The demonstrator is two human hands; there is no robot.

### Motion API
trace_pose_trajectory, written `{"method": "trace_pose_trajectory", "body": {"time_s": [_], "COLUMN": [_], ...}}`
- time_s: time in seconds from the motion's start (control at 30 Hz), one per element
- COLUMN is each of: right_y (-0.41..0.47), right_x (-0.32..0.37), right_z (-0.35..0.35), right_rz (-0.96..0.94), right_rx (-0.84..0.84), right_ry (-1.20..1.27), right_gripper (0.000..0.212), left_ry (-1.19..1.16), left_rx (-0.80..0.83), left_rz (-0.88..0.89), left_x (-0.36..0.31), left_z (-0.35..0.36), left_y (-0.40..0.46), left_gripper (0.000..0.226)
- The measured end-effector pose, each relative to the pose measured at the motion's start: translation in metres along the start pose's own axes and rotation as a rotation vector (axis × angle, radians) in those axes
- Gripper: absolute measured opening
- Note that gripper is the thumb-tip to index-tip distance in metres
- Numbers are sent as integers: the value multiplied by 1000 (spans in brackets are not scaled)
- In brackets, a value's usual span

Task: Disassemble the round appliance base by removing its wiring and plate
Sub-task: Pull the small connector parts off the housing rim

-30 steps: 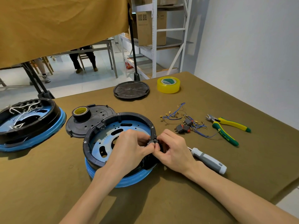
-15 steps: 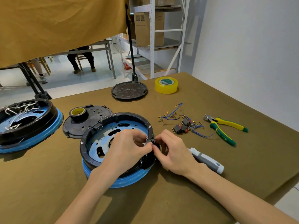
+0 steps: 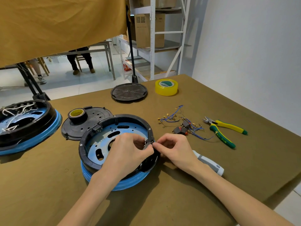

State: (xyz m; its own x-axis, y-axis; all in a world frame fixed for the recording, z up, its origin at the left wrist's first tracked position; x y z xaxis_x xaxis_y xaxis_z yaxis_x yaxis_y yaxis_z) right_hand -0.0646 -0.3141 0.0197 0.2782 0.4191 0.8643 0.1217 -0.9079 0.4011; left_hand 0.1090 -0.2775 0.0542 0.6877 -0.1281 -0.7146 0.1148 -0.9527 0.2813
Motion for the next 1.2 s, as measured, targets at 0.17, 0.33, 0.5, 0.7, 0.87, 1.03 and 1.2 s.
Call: {"method": "trace_pose_trajectory", "body": {"time_s": [0.17, 0.33, 0.5, 0.7, 0.87, 1.03, 1.2], "right_y": [-4, -8, -11, -12, -14, -16, -17], "right_x": [16, 34, 42, 39, 36, 33, 37], "right_z": [3, 4, 4, 2, 2, 0, 1], "right_rz": [-134, -242, -220, -151, -132, -113, -154], "right_rx": [70, 20, 0, 43, 68, 44, -11], "right_ry": [-266, -584, -638, -591, -545, -497, -532], "right_gripper": [16, 23, 20, 15, 13, 16, 29], "left_ry": [55, 13, 0, -28, -49, -52, -51], "left_rx": [12, 7, -7, -51, -19, -16, 5], "left_rz": [2, -1, 2, 47, 66, 64, 73], "left_x": [3, 2, 2, -4, -5, -3, -2], "left_z": [2, 0, 0, -2, 1, 1, 2], "left_y": [3, 2, 2, -1, -1, 0, 2], "left_gripper": [36, 23, 25, 16, 14, 20, 25]}}
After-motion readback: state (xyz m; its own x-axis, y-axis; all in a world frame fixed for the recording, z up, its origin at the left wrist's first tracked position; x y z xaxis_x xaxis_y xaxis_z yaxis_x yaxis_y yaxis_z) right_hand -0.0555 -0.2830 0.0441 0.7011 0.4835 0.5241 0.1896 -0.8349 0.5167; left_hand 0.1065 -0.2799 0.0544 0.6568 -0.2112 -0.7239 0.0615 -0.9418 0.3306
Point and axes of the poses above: each hand's wrist, its own y-axis towards the middle knuckle, its own z-axis out of the palm, x = y × z, the point moved 7 cm from there along y, towards the middle knuckle, and after that the axes turned 9 degrees about -x, right-handed, at the moved point
